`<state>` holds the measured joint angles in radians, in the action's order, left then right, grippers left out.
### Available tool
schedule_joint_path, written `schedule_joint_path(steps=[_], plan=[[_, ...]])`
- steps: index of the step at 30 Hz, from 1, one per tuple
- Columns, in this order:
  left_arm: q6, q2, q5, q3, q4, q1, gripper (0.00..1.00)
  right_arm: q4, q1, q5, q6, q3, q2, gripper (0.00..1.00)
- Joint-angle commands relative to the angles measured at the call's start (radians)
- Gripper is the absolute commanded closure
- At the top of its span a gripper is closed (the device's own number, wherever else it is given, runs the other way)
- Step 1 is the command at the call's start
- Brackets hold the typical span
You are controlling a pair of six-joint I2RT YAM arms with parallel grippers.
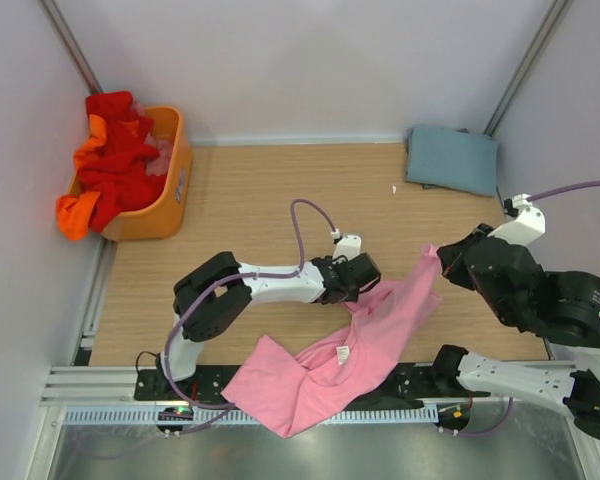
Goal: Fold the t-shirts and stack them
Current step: Flatten the tshirt out
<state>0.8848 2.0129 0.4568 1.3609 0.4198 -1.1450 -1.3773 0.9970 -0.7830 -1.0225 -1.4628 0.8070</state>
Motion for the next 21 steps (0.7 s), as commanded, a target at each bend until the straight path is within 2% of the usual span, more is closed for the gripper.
schedule_joint_path(steps=[1, 2, 4, 6, 7, 8, 10, 12, 13, 15, 17, 20, 21], plan=[[0.022, 0.021, 0.042, 0.029, -0.021, 0.001, 0.53, -0.106, -0.003, -0.016, -0.007, -0.002, -0.015, 0.99], [0.023, 0.030, 0.042, 0.026, -0.021, 0.001, 0.60, -0.109, -0.001, -0.015, -0.007, -0.002, -0.017, 0.99], [0.026, 0.040, 0.034, 0.021, -0.036, 0.001, 0.67, -0.109, -0.001, -0.013, -0.008, 0.005, -0.022, 0.99], [0.020, 0.050, 0.023, 0.010, -0.070, 0.004, 0.82, -0.105, -0.001, -0.012, -0.007, 0.015, -0.022, 0.99], [0.016, 0.050, 0.011, 0.006, -0.081, 0.005, 0.95, -0.103, -0.001, -0.010, -0.004, 0.019, -0.025, 0.99], [0.008, 0.052, 0.008, 0.006, -0.093, 0.005, 1.00, -0.094, -0.001, -0.010, -0.002, 0.025, -0.028, 0.99], [0.005, 0.049, 0.045, 0.041, -0.050, 0.016, 1.00, -0.074, -0.001, -0.004, 0.008, 0.039, -0.035, 0.99], [-0.007, 0.027, 0.083, 0.070, 0.058, 0.033, 1.00, -0.030, -0.001, 0.013, 0.051, 0.054, -0.049, 0.99], [-0.030, -0.024, 0.118, 0.069, 0.080, 0.056, 1.00, 0.069, -0.001, 0.046, 0.094, 0.064, -0.060, 0.99], [-0.061, -0.115, 0.138, 0.047, 0.115, 0.086, 1.00, 0.160, -0.001, 0.128, 0.199, 0.094, -0.106, 0.99], [-0.117, -0.274, 0.167, 0.015, 0.151, 0.134, 1.00, 0.263, -0.001, 0.180, 0.258, 0.108, -0.130, 0.99], [-0.225, -0.489, 0.212, 0.009, 0.206, 0.175, 1.00, 0.305, -0.001, 0.171, 0.323, 0.088, -0.137, 0.99], [-0.253, -0.546, 0.265, 0.012, 0.221, 0.176, 1.00, 0.307, -0.003, 0.159, 0.358, 0.058, -0.120, 0.99]])
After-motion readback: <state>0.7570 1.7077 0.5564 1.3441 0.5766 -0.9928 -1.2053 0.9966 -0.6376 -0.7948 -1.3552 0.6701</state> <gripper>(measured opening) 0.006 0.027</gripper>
